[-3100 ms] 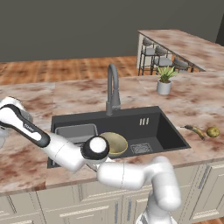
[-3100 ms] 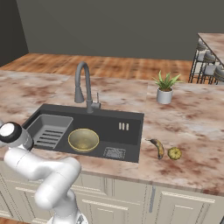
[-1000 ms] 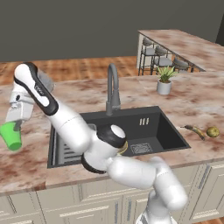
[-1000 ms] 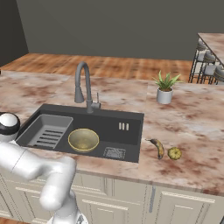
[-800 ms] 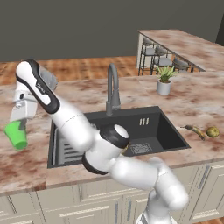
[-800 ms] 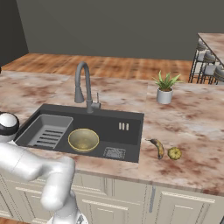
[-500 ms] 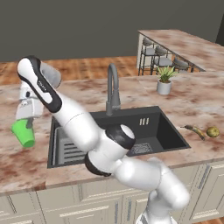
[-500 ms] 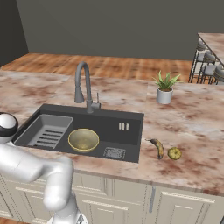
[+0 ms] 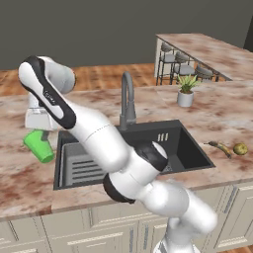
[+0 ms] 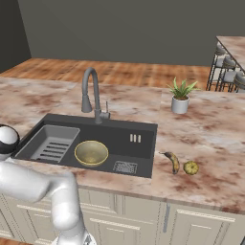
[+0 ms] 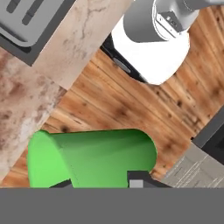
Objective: Remove the squash and banana from the sink. Then move the bowl and cup from the counter to the sink for washing.
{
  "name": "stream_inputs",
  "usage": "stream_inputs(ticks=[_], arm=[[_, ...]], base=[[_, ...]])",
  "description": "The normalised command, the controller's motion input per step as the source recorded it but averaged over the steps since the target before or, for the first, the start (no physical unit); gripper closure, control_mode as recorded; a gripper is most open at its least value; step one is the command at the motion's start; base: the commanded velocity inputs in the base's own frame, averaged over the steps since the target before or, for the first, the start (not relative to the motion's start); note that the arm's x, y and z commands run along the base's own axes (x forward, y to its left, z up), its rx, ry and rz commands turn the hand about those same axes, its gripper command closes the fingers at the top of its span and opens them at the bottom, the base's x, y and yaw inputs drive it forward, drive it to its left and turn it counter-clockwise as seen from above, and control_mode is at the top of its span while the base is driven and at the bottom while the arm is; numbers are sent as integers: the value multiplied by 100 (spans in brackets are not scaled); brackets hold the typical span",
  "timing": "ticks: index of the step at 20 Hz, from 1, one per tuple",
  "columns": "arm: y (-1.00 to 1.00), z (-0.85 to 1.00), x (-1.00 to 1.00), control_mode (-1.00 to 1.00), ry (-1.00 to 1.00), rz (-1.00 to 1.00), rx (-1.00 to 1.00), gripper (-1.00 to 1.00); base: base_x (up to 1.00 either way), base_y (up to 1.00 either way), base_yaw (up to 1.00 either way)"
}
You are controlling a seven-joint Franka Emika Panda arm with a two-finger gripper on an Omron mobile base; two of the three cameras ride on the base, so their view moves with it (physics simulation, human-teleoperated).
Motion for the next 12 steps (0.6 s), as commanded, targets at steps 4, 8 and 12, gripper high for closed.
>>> stream_inputs(ticks=[4,8,12], arm=[[-37,15,-13,-100,-19,5,0,100],[-40,13,-8,-100,-14,4,0,100],[-44,5,0,-100,-6,1,0,100]], base=[[0,0,0],[0,0,0],[0,0,0]])
